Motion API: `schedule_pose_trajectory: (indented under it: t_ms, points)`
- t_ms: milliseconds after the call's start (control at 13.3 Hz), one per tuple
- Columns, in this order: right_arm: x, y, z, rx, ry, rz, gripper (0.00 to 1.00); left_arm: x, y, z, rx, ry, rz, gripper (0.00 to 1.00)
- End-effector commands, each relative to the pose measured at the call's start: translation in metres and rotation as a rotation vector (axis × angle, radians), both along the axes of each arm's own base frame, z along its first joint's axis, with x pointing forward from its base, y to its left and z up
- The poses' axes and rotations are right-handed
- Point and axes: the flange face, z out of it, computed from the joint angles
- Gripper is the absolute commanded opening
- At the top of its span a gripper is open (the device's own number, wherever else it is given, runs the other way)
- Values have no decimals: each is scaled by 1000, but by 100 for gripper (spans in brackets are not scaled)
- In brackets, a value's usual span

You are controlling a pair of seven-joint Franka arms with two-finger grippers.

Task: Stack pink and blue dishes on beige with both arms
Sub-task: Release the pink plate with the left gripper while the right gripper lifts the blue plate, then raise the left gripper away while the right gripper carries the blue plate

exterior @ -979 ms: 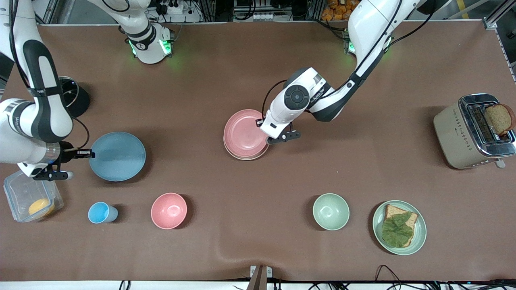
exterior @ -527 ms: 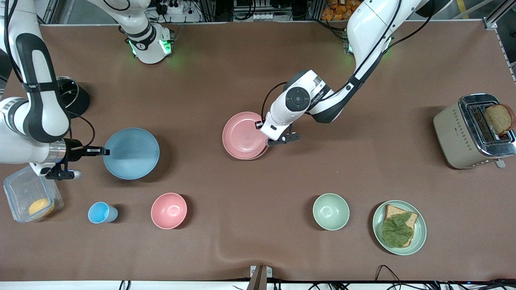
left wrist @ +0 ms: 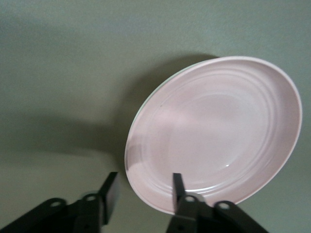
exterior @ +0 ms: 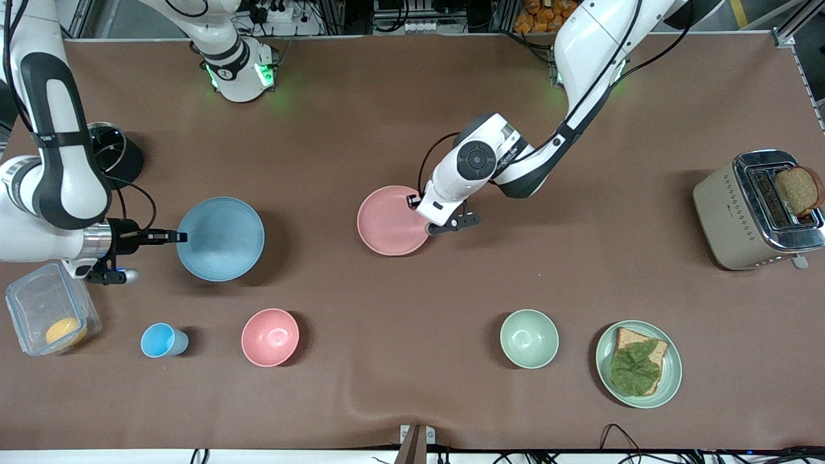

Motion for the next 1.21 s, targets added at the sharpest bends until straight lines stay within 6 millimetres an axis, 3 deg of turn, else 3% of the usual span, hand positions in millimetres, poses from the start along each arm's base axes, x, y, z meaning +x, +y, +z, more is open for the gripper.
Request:
schedule_pose_trajectory:
  t_ms: [0, 226, 452, 678, 829, 979, 1130]
  points:
    - [-4, 4, 4, 27, 14, -29, 0, 14, 4, 22, -9, -34, 32, 100]
    - [-4, 29, 4, 55, 48, -41, 0, 43, 43, 88, 13, -102, 77, 100]
    - [-13, 85, 9, 76, 84, 7, 0, 68, 104, 150, 129, -180, 92, 100]
    - [-31, 186, -6, 92, 29, 85, 0, 80, 162, 201, 259, -265, -26, 100]
    - [-40, 238, -17, 100, 32, 41, 0, 86, 204, 236, 298, -290, -75, 100]
    - [-61, 286, -27, 99, 25, -15, 0, 80, 230, 264, 329, -283, -122, 100]
    - [-79, 329, -27, 83, 17, -52, 0, 72, 242, 291, 354, -270, -141, 100]
